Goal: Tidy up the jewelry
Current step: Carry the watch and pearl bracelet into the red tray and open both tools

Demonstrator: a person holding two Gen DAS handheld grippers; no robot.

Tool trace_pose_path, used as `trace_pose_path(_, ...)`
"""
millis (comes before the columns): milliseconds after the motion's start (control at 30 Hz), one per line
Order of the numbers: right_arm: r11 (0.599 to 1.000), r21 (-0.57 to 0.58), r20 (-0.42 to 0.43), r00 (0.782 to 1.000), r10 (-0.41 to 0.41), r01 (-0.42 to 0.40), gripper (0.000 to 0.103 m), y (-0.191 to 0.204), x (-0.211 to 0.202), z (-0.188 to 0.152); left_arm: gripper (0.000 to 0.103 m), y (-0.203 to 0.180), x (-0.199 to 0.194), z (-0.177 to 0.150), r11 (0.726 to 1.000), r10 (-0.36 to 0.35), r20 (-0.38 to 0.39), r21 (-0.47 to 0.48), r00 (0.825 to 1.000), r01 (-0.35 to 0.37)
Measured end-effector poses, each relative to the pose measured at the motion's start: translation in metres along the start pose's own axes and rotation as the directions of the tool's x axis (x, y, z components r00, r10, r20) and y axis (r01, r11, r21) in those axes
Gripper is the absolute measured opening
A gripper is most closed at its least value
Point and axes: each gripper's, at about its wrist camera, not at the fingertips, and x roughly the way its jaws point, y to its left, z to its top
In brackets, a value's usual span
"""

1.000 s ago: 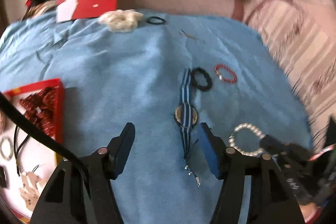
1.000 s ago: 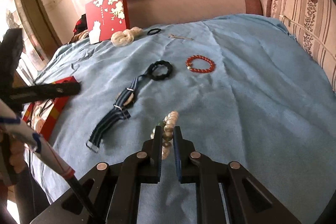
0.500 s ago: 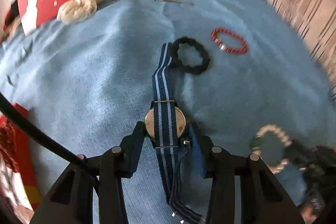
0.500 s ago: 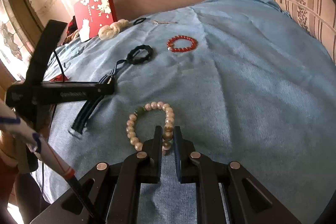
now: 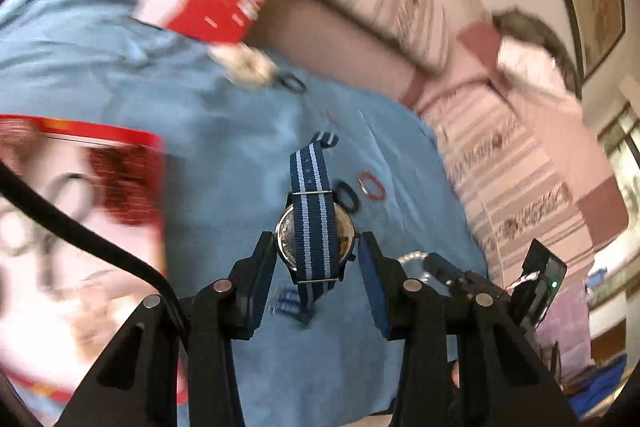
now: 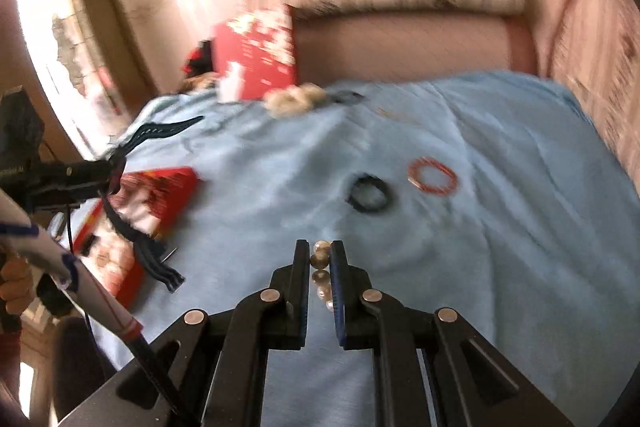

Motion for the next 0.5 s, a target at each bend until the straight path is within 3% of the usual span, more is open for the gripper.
trace_pose_path(100, 0.996, -0.042, 0.026, 0.996, 0.081, -0.08, 0.011, 0.037, -0.004, 0.021, 0.041, 0.028, -0.056, -0.003, 0.996, 0.09, 0.096, -0.019, 0.991, -0.089)
trace_pose_path(233, 0.97, -0.106, 0.025, 0.975, 0.221, -0.217, 0.011, 0.098, -0.001, 0.05, 0.041, 0.068, -0.105, -0.013, 0.974, 0.225, 0.158, -0.058, 0.961, -0.218)
trace_pose_path(367, 0.929, -0.141, -0.034, 0.939, 0.341, -0.343, 0.011, 0.162, 0.023, 0.065, 0.041, 0.121, -0.116, -0.027, 0.953, 0.281, 0.14, -0.161, 0.95, -0.258)
trace_pose_path(500, 0.906, -0.189, -0.116, 0.925, 0.363, -0.379, 0.011, 0.221, 0.064, 0.062, 0.041, 0.165, -0.108, -0.039, 0.932, 0.296, 0.109, -0.251, 0.949, -0.262)
